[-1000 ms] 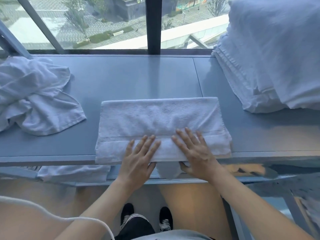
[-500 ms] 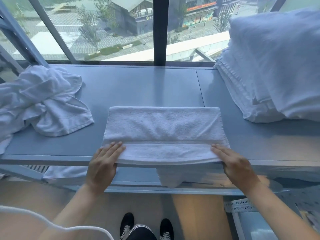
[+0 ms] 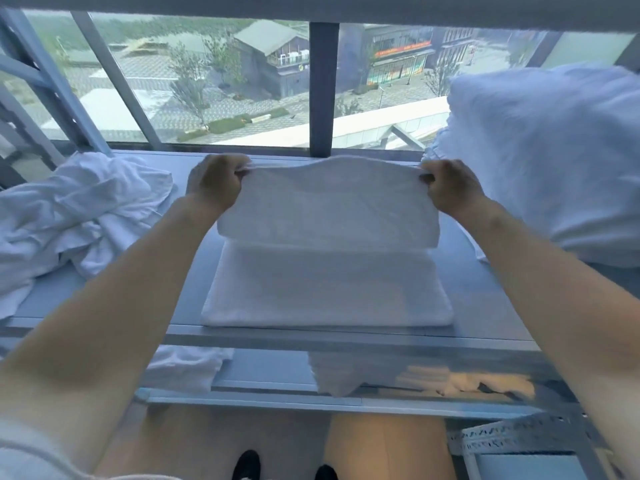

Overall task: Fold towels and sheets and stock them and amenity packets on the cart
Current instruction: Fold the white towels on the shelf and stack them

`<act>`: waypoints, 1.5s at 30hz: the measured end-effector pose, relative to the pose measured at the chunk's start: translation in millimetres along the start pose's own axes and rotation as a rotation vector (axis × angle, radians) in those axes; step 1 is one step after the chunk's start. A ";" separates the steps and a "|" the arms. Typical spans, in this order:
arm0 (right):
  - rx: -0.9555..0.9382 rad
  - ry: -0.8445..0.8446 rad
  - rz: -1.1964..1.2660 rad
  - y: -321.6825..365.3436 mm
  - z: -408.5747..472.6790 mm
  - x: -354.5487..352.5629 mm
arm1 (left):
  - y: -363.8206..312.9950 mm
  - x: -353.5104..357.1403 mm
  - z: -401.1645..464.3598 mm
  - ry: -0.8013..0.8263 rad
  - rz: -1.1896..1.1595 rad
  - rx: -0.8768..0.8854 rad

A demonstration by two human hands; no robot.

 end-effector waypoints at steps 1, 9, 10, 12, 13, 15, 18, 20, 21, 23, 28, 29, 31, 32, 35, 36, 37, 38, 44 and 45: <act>-0.029 -0.102 0.002 2.9 0.1 -13.6 | -4.6 -9.3 1.4 -0.076 -0.016 0.023; -0.320 -0.335 0.209 -19.3 -88.2 -30.1 | 0.3 -28.8 -62.5 -0.220 -0.091 0.252; -0.330 -0.299 0.216 -23.1 -102.6 -18.4 | 1.2 -18.7 -78.6 -0.198 -0.094 0.256; -0.326 -0.208 0.236 -32.3 -133.4 9.0 | 2.8 6.8 -113.9 -0.141 -0.102 0.259; -0.316 -0.156 0.244 -37.0 -149.6 23.8 | 3.9 21.5 -132.4 -0.106 -0.105 0.258; -0.283 -0.059 0.247 -47.0 -180.9 51.4 | 4.9 49.8 -167.6 -0.021 -0.116 0.249; -0.246 0.055 0.235 -58.4 -216.5 80.2 | 11.9 78.0 -208.1 0.076 -0.110 0.210; -0.201 0.103 0.238 -64.2 -230.2 90.7 | 21.0 86.4 -225.5 0.099 -0.103 0.181; -0.189 0.105 0.237 -65.4 -234.1 92.5 | 24.8 87.4 -231.2 0.103 -0.092 0.169; -0.198 0.083 0.222 -64.9 -237.3 91.6 | 29.6 84.6 -237.9 0.098 -0.050 0.154; -0.206 0.069 0.170 -62.4 -238.4 95.4 | 28.6 60.6 -220.0 -0.050 0.005 0.153; -0.189 0.065 0.178 -63.0 -239.2 97.4 | 28.1 53.8 -210.5 -0.092 0.002 0.168; -0.160 0.055 0.191 -62.6 -241.9 100.6 | 26.9 41.2 -191.1 -0.154 0.017 0.200; -0.150 0.055 0.192 -62.5 -243.1 101.7 | 26.5 38.1 -184.6 -0.163 0.032 0.209; -0.126 0.067 0.184 -63.8 -243.2 104.8 | 28.1 51.4 -193.4 -0.095 0.071 0.224; -0.123 0.064 0.182 -64.4 -243.2 106.2 | 31.1 61.7 -206.0 -0.054 0.061 0.215; -0.125 0.058 0.182 -64.8 -243.6 107.5 | 35.2 71.2 -219.3 -0.019 0.035 0.194; -0.129 0.049 0.183 -64.7 -244.0 107.9 | 38.9 77.3 -229.5 0.008 0.000 0.161; -0.093 0.028 0.193 -60.5 -245.0 103.4 | 44.5 73.0 -221.7 0.103 -0.114 0.020; -0.083 0.027 0.181 -58.0 -245.6 101.2 | 48.2 69.5 -215.3 0.136 -0.128 -0.041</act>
Point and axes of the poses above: each hand's wrist, its own z-axis towards the middle knuckle, its own x-axis out of the palm, y = z × x, the point moved 6 cm from there along z, towards the middle knuckle, and after that the axes turned 7 degrees about x, right-handed, at the moved point
